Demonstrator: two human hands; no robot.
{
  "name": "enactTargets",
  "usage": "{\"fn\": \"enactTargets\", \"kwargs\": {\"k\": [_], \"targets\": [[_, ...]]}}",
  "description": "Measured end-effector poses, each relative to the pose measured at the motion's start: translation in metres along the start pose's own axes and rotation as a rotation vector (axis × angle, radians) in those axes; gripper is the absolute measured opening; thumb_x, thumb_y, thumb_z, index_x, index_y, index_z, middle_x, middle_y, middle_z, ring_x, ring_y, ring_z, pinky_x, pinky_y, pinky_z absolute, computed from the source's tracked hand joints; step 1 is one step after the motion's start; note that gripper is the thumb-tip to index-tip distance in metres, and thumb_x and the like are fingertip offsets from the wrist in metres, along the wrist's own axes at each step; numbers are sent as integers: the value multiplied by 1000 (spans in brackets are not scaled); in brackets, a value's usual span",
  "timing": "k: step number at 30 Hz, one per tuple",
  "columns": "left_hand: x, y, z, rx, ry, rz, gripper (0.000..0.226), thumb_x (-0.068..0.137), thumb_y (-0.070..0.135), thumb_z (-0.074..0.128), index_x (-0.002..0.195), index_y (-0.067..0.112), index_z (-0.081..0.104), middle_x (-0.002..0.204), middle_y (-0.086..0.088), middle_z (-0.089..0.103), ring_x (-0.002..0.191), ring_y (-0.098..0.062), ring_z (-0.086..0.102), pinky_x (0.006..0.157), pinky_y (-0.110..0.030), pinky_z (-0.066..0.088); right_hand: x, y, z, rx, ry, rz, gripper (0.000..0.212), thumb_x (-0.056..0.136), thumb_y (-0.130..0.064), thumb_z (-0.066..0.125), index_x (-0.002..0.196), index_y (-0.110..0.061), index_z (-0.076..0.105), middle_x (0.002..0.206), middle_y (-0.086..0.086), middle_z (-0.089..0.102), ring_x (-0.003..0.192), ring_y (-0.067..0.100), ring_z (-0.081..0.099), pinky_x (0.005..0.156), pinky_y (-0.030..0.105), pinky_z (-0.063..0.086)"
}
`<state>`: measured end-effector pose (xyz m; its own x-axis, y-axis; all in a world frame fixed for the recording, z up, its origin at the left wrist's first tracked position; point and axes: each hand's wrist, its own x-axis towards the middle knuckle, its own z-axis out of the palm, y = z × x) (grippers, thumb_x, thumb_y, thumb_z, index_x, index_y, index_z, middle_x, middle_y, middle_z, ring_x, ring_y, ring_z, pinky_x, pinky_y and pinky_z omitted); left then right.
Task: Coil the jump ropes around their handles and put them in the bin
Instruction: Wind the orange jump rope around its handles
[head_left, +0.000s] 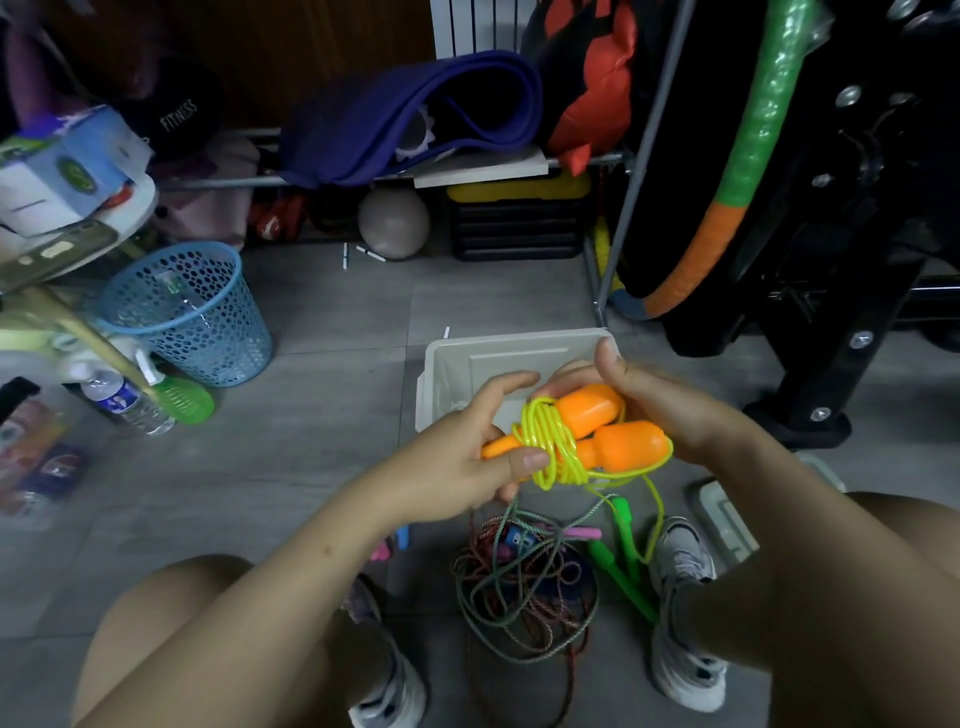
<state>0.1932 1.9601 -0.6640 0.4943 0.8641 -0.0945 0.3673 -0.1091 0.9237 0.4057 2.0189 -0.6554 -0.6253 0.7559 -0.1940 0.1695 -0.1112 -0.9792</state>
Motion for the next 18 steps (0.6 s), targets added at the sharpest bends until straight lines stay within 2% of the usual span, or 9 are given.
{"fn": "enactTargets", "kwargs": {"k": [3,4,6,10,13,15,18], "targets": [[-4,-3,0,-105,-12,27,59,91,36,57,138,56,29,70,-11,59,57,-15,52,51,-25,42,0,0,6,231,-93,128,93,45,-90,56,99,-17,74,109,13,70,101,23,67,78,26,54],[-4,-3,-1,-139,3,35,56,88,40,57,137,56,34,70,-14,58,57,-21,51,50,-26,42,0,1,8,323,-112,141,95,47,-90,54,101,-15,74,111,15,69,103,25,66,80,27,54],[-2,-2,-2,-201,55,49,49,85,41,57,132,48,43,66,-12,58,49,-20,47,47,-24,40,2,3,12,500,-145,130,96,60,-86,43,109,-9,70,116,20,64,105,29,63,83,30,52],[5,3,-3,-315,161,2,32,89,34,55,119,28,45,59,-5,60,38,-15,43,42,-20,38,8,16,24,804,-120,16,90,71,-82,38,115,-8,63,114,24,47,83,26,50,58,27,40],[8,4,-3,-349,218,-38,35,85,38,53,114,22,41,58,-4,60,37,-15,43,41,-19,36,8,28,32,834,-89,5,106,73,-84,14,128,-4,57,114,20,50,81,23,49,62,28,40],[9,5,-4,-357,230,-63,32,81,39,51,105,22,39,59,-5,60,38,-15,43,41,-19,36,7,31,35,827,-102,13,116,68,-87,12,134,1,48,105,15,52,80,21,49,66,28,38],[10,7,-5,-364,253,-116,29,82,43,49,95,20,36,61,-6,60,38,-13,45,38,-16,33,5,31,41,786,-111,-7,109,67,-86,18,125,-4,58,97,8,57,79,16,51,65,24,41]]}}
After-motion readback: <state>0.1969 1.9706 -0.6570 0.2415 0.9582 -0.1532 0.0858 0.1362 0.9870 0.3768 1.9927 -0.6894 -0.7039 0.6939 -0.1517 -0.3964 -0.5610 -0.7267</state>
